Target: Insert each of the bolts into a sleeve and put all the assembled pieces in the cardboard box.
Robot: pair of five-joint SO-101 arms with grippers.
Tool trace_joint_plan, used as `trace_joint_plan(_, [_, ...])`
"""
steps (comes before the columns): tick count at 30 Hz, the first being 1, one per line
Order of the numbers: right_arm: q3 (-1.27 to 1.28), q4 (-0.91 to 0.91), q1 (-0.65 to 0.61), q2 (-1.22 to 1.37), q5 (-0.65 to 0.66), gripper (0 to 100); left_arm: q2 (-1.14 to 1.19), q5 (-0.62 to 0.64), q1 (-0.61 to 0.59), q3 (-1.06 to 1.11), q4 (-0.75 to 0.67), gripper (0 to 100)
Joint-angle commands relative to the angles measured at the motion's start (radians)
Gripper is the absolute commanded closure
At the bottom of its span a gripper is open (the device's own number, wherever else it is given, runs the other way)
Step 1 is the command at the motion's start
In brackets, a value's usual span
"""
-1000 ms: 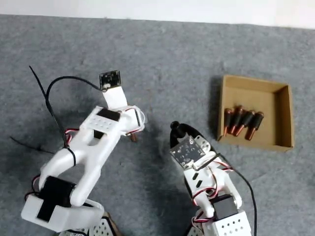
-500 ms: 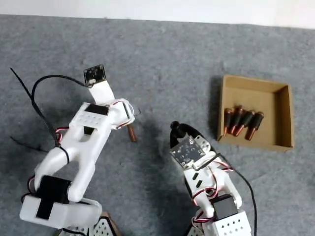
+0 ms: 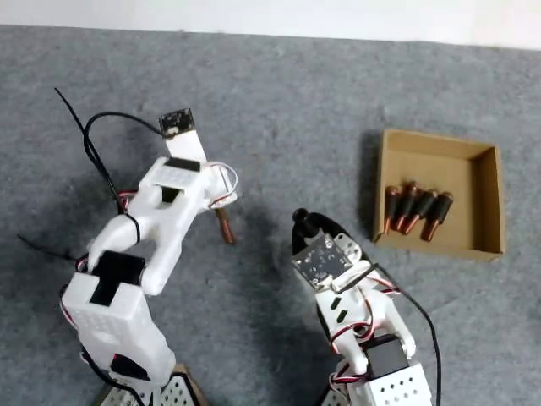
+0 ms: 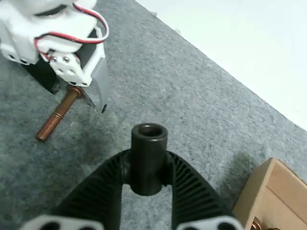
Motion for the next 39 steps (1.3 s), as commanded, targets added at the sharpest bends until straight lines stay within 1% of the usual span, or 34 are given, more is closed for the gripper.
trace_joint_plan(1, [0.125, -0.03, 0.015, 0.007, 0.0, 99.4, 0.019, -0.009, 0.013, -0.061, 0.005, 73])
trace_joint_plan(4, [0.125, -0.03, 0.015, 0.007, 0.0, 99.4, 0.022, -0.009, 0.013, -0.054, 0.009, 73])
trace_joint_plan(8, [0.125, -0.03, 0.015, 0.007, 0.0, 99.4, 0.022, -0.009, 0.019, -0.065, 0.08, 74])
trace_joint_plan(10, [0.125, -0.03, 0.015, 0.007, 0.0, 99.4, 0.022, -0.009, 0.019, -0.065, 0.086, 79])
trace_joint_plan(14, [0.125, -0.03, 0.015, 0.007, 0.0, 99.4, 0.03, -0.011, 0.019, -0.09, 0.089, 100])
trace_joint_plan(16, [0.125, -0.03, 0.015, 0.007, 0.0, 99.4, 0.022, -0.011, 0.019, -0.087, 0.091, 97])
trace_joint_plan(18, [0.125, -0.03, 0.015, 0.007, 0.0, 99.4, 0.021, -0.011, 0.019, -0.09, 0.092, 100])
trace_joint_plan(20, [0.125, -0.03, 0.015, 0.007, 0.0, 99.4, 0.01, -0.012, 0.021, -0.097, 0.115, 100])
trace_joint_plan(22, [0.124, -0.03, 0.015, 0.007, 0.0, 99.4, -0.036, -0.014, 0.021, -0.096, 0.137, 100])
trace_joint_plan(24, [0.124, -0.03, 0.015, 0.007, 0.0, 99.4, -0.104, -0.014, 0.018, -0.056, 0.129, 100])
trace_joint_plan(27, [0.124, -0.03, 0.015, 0.007, 0.0, 99.4, -0.239, -0.014, 0.01, 0.061, 0.055, 100])
trace_joint_plan(30, [0.124, -0.031, 0.01, 0.005, 0.0, 99.4, -0.414, -0.014, 0.018, 0.251, -0.071, 100])
trace_joint_plan(33, [0.124, -0.033, 0.005, 0.005, 0.0, 99.4, -0.615, -0.014, 0.018, 0.453, -0.244, 100])
trace_joint_plan(39, [0.125, -0.033, -0.096, 0.007, 0.006, 99.4, -0.989, -0.012, 0.019, 0.835, -0.62, 100])
